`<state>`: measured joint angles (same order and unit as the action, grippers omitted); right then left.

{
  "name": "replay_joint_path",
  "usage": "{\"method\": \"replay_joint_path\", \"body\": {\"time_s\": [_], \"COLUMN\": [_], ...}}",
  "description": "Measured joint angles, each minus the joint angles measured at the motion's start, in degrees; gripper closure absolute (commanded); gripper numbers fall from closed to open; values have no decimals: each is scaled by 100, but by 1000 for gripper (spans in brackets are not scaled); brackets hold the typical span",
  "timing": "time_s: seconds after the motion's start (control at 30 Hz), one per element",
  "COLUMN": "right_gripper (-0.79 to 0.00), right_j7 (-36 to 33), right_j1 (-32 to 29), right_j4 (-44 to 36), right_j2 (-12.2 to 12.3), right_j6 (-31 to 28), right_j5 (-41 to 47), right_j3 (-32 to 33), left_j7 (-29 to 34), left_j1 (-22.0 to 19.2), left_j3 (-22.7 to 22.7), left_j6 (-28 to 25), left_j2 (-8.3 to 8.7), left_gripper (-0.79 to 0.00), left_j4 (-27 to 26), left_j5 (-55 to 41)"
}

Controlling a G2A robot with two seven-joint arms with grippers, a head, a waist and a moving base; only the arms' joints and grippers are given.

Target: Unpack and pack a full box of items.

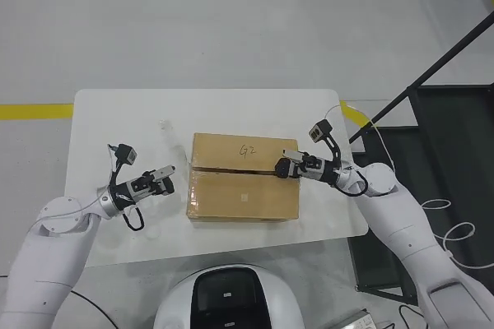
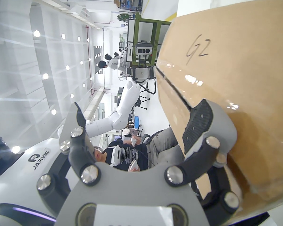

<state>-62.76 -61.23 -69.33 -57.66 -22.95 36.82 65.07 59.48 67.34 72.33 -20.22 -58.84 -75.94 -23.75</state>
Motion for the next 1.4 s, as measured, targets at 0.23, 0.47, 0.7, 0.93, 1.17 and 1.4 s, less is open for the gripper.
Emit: {"method": "replay_joint_path", "body": {"time_s": [0.23,0.47,0.7,0.93,1.17,1.4], "right_gripper": [-785,-785,-785,-785,-785,-785], "right_j7": [-109,-178,-280,-367,-415,-449], "right_j1": [107,160,83,-43,-114,-155], "right_j4": [347,473,449,368,317,294], "right_j2": [-76,-131,-136,-114,-118,-134], "right_j6": [-15,-80,-192,-246,-305,-350], "right_j5": [12,52,106,138,160,191], "right_j3": [-144,-197,-107,56,131,168], "left_j7": [69,68,-132,-401,-912,-965], "left_j1": [47,46,90,15,-71,-180], "left_j3": [81,79,-17,-274,-432,-539], "left_j6": [7,8,160,86,-474,-308], "left_j2": [18,18,-18,-110,-235,-308], "left_gripper": [-785,-785,-785,-785,-785,-785], "left_j4": [44,43,-4,388,733,901], "left_j5": [-74,-74,-213,-314,-608,-832]}}
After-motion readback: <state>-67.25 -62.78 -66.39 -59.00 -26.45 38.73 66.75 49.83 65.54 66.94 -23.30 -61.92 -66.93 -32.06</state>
